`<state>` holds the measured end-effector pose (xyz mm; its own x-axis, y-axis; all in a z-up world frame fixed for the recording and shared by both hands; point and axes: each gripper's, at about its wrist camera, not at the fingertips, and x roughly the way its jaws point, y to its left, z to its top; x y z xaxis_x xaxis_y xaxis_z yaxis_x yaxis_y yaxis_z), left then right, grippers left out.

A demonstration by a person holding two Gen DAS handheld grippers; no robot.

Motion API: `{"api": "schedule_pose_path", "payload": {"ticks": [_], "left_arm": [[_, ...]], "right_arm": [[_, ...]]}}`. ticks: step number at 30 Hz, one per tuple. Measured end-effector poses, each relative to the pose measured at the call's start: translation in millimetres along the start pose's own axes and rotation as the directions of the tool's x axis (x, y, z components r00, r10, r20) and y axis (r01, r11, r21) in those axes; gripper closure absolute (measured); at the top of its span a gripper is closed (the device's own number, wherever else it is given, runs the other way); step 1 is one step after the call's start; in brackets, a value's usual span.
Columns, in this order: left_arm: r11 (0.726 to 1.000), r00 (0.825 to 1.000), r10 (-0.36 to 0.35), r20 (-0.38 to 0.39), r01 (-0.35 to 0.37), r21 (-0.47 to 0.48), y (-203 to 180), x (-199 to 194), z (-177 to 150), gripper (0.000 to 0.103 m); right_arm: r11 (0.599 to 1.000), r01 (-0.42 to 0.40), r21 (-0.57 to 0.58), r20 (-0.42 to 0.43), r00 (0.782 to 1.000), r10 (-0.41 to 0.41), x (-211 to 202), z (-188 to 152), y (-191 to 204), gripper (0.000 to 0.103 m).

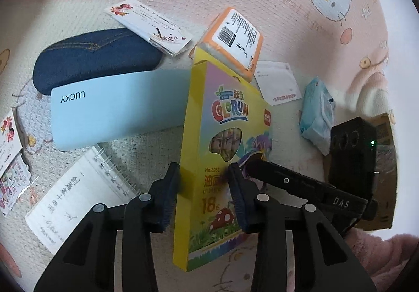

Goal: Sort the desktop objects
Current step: 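Close the right tool on the yellow pastel box and lift it, then carry the pastel box with the right tool over the cardboard box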

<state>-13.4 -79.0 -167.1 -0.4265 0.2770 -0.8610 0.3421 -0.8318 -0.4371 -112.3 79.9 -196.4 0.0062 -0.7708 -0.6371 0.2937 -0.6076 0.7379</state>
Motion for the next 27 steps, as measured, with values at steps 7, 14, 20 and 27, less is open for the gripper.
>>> {"api": "schedule_pose_path", "payload": {"ticks": [7, 14, 20, 27], "left_arm": [[1.000, 1.000, 0.003, -0.007, -0.003, -0.028, 0.9, 0.4, 1.9, 0.062], [0.999, 1.000, 0.004, -0.001, -0.004, -0.043, -1.2, -4.9, 8.6, 0.062], [1.000, 0.998, 0.019, 0.056, -0.020, 0.011, -15.8, -17.6, 5.8, 0.062], [0.996, 0.993, -0.030, 0.116, 0.020, 0.086, -38.9, -38.8, 9.5, 0.062]], "right_arm": [[1.000, 0.006, 0.017, 0.023, 1.000, -0.007, -0.2, -2.3, 4.8, 0.047], [0.998, -0.006, 0.056, 0.044, 0.999, 0.003, -17.0, -3.7, 4.0, 0.059], [0.999, -0.009, 0.043, 0.071, 0.997, 0.006, -33.7, -2.4, 12.5, 0.059], [1.000, 0.025, 0.013, 0.140, 0.990, -0.026, -68.5, 0.8, 31.6, 0.059]]}}
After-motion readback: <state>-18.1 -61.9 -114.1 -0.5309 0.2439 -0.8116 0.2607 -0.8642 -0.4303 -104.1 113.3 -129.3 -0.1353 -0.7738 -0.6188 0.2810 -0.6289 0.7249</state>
